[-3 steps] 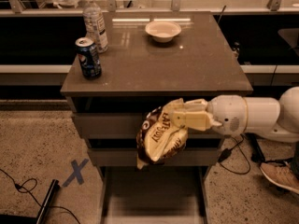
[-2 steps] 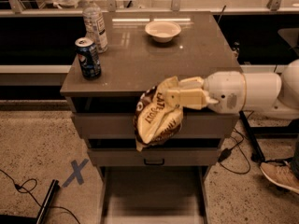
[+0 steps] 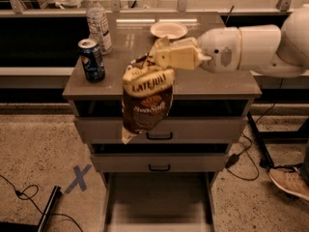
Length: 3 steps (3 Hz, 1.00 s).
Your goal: Pick brown chip bag from bottom drawer and place on counter
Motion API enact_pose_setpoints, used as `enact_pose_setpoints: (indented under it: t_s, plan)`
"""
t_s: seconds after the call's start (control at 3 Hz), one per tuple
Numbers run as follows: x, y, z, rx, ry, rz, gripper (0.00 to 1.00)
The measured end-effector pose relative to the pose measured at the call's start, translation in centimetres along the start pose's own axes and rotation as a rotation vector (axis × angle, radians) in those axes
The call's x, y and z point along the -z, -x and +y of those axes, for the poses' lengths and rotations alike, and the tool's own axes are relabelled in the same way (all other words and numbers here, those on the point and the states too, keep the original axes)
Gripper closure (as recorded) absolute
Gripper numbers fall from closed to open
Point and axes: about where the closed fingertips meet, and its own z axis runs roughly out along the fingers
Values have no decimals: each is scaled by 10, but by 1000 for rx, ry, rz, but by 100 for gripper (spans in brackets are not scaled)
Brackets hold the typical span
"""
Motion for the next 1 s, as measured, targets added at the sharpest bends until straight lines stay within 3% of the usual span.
enact_pose_setpoints:
  t_s: [0.33,0.67,1.0]
  plan:
    - [-2,49,-19,6,-32,-21,100]
    - [-2,49,-19,6,-32,-21,100]
    - [-9,58,-25,38,0,-33,100]
